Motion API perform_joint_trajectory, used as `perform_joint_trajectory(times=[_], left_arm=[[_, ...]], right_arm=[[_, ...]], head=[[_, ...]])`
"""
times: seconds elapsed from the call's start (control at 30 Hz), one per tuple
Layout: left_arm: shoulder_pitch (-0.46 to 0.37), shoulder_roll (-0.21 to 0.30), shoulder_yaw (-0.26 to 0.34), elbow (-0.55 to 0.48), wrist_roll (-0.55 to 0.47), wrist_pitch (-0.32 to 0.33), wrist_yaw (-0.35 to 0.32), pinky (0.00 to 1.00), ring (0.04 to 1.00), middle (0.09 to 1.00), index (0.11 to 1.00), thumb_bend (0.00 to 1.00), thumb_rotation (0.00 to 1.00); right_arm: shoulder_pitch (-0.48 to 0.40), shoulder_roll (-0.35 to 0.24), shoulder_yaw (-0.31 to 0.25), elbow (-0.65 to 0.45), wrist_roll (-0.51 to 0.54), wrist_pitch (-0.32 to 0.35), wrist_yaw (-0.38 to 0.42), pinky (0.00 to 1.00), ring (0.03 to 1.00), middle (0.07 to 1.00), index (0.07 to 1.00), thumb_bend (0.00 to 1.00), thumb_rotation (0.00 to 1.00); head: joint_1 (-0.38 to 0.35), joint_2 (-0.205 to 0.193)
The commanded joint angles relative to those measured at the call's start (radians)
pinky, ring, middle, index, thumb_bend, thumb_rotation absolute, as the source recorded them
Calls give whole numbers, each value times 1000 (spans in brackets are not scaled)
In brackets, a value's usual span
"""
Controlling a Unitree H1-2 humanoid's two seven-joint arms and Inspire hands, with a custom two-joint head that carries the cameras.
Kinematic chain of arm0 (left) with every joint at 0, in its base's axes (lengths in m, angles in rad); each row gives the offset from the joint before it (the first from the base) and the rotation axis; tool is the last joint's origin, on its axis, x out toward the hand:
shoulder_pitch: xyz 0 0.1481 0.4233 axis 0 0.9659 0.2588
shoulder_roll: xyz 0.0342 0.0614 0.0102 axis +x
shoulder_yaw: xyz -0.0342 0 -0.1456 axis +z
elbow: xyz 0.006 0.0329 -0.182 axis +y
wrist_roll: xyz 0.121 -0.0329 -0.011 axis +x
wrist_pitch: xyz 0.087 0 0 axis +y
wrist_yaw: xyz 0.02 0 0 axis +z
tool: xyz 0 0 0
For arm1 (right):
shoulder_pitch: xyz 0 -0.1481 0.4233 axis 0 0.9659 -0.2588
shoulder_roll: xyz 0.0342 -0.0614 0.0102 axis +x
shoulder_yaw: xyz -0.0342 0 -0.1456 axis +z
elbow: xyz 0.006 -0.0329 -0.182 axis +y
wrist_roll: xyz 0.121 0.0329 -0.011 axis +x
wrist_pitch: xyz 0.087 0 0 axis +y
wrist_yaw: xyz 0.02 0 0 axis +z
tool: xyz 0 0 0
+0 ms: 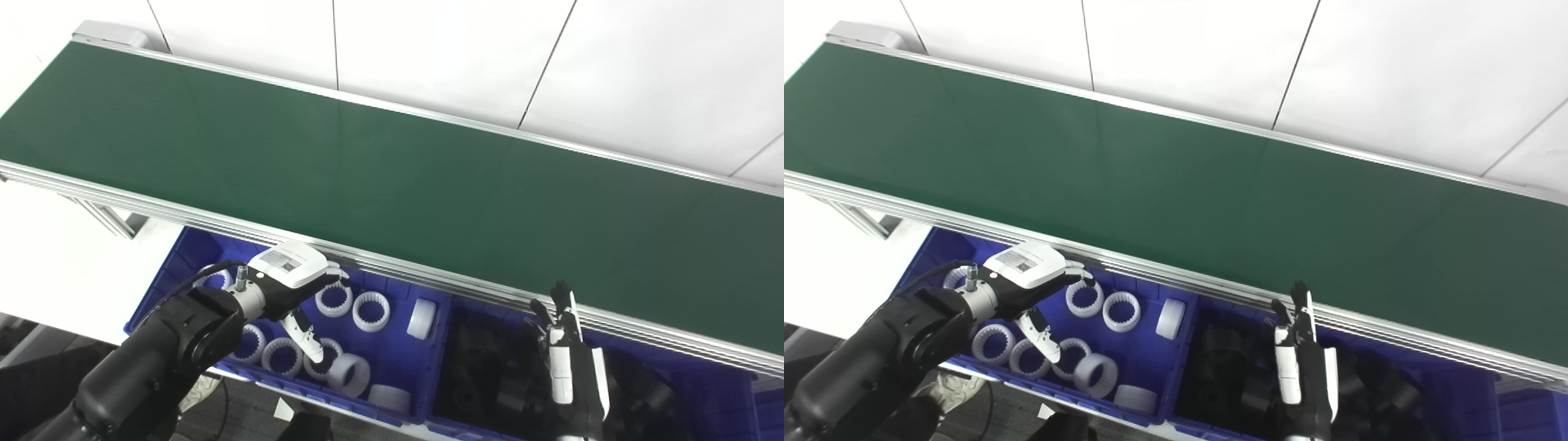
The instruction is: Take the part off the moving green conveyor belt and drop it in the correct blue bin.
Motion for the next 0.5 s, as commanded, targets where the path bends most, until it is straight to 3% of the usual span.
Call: perform_joint_trajectory(times=[0.0, 0.13, 0.23, 0.3, 0.33, 0.37, 0.4, 0.43, 0.47], left_arm=[[-8, 7, 34, -57, -23, -13, 17, 904, 874, 900, 846, 977, 569], [33, -27, 113, -166, -133, 9, 35, 921, 876, 895, 851, 981, 542], [89, -93, 191, -268, -257, 27, 88, 979, 898, 910, 861, 961, 578], [145, -174, 252, -334, -402, 57, 140, 995, 908, 912, 856, 929, 572], [179, -233, 281, -366, -498, 87, 169, 951, 908, 914, 858, 906, 568], [207, -284, 305, -389, -583, 116, 188, 875, 908, 918, 862, 840, 561], [224, -316, 320, -402, -637, 134, 197, 861, 912, 922, 866, 813, 562], [257, -387, 330, -418, -712, 175, 219, 856, 914, 924, 868, 804, 563], [278, -434, 336, -427, -761, 204, 232, 878, 923, 940, 911, 771, 680]], right_arm=[[-1, 7, 3, -16, -3, -35, 1, 833, 922, 997, 996, 836, 934], [0, 6, 4, -11, -8, -42, 1, 826, 916, 994, 993, 831, 939], [1, 10, 8, -5, -9, -49, 1, 823, 915, 995, 995, 822, 939], [1, 14, 13, 0, -11, -50, 0, 824, 916, 996, 995, 813, 939], [1, 17, 15, 2, -19, -51, -4, 820, 913, 995, 993, 807, 941], [0, 21, 19, 9, -32, -55, -10, 815, 904, 988, 993, 801, 956], [-2, 24, 22, 14, -43, -58, -14, 814, 901, 985, 994, 799, 963], [-4, 30, 27, 24, -60, -64, -22, 814, 900, 984, 994, 798, 965], [-7, 34, 31, 32, -72, -69, -28, 821, 893, 974, 993, 793, 985]], head=[[-3, -1], [-18, -5], [-65, -12], [-103, -17], [-112, -18], [-178, -23], [-188, -24], [-238, -31], [-248, -33]])
